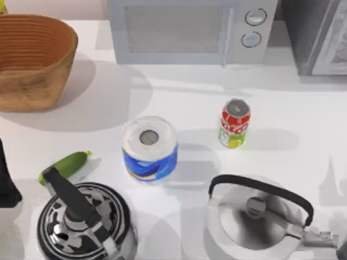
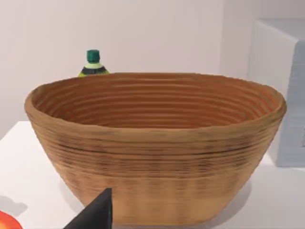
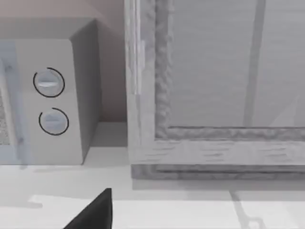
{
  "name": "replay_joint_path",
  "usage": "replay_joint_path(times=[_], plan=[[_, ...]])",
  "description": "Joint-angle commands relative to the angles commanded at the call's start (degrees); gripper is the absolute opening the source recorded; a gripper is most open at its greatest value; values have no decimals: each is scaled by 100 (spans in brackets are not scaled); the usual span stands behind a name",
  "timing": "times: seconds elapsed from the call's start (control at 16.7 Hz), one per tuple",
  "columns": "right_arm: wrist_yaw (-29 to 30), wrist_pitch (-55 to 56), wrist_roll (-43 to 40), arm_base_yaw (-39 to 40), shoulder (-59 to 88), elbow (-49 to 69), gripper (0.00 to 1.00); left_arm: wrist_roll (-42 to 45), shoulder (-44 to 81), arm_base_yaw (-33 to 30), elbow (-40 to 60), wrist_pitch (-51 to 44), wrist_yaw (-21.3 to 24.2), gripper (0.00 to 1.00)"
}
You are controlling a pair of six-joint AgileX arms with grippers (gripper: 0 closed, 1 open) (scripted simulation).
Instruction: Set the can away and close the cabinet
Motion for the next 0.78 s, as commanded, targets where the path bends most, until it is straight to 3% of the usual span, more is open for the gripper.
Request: replay_joint_path(times=[0.36, 0.78], plan=[[219, -270, 127, 554, 609, 592, 100, 0, 0, 0, 0, 0, 0, 100], [1354, -751, 917, 2280, 3881, 3072, 100, 0, 0, 0, 0, 0, 0, 100]])
